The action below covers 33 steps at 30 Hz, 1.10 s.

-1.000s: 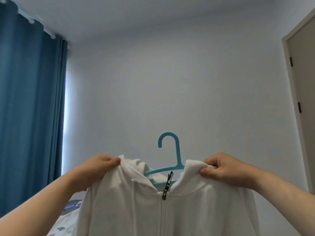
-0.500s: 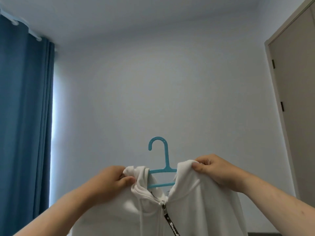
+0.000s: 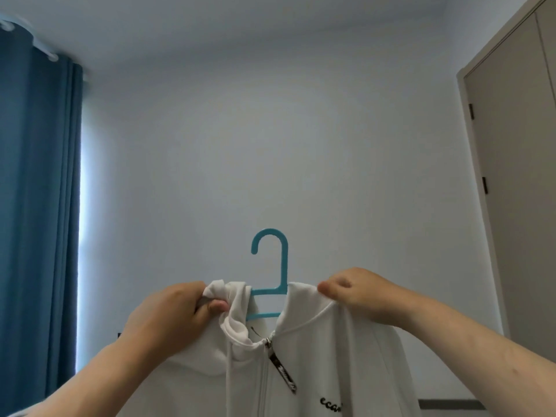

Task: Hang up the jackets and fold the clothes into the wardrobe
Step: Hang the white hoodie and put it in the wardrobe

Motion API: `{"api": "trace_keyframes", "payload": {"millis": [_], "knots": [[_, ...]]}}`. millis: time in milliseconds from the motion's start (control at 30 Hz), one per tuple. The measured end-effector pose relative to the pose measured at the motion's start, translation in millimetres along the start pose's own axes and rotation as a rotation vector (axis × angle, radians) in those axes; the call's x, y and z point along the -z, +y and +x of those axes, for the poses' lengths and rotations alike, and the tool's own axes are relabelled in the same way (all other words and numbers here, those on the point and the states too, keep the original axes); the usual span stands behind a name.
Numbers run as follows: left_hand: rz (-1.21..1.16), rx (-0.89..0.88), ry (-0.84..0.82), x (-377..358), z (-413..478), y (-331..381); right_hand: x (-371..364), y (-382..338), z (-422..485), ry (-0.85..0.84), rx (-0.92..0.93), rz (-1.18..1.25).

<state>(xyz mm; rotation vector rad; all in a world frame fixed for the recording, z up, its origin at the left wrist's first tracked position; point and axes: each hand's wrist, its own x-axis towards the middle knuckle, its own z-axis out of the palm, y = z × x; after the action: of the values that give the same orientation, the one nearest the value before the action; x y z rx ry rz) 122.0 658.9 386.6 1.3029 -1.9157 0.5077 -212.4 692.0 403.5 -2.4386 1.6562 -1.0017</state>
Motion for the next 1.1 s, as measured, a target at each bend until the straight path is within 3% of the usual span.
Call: {"api": "trace_keyframes", "payload": {"millis": [67, 167, 267, 367, 533, 900, 1100], "knots": [[-0.043, 0.056, 0.045, 0.7, 1.0, 0.8, -7.2, 0.8, -9.1, 0.029, 0.022, -0.112], [-0.088, 0.115, 0.050, 0.1, 7.8, 8.3, -14.6, 3.0, -17.5, 0.135, 0.045, -0.057], [-0.218, 0.010, -0.032, -12.0, 8.0, 12.1, -12.4, 13.5, -26.4, 0.181, -0.003, 0.084], [-0.280, -0.089, -0.130, -33.0, 1.5, 22.1, -5.9, 38.3, -37.8, 0.118, -0.086, 0.194], [-0.249, -0.126, -0.108, -83.0, 17.5, 58.3, 3.0, 84.1, -53.8, 0.088, -0.182, 0.196], [-0.338, -0.231, -0.089, -262.2, 72.6, 160.7, -8.0, 272.0, -56.3, 0.275, -0.300, 0.178], [-0.293, -0.330, -0.031, -362.5, 139.1, 220.1, 16.8, 377.6, -15.3, 0.216, -0.296, 0.179]]}}
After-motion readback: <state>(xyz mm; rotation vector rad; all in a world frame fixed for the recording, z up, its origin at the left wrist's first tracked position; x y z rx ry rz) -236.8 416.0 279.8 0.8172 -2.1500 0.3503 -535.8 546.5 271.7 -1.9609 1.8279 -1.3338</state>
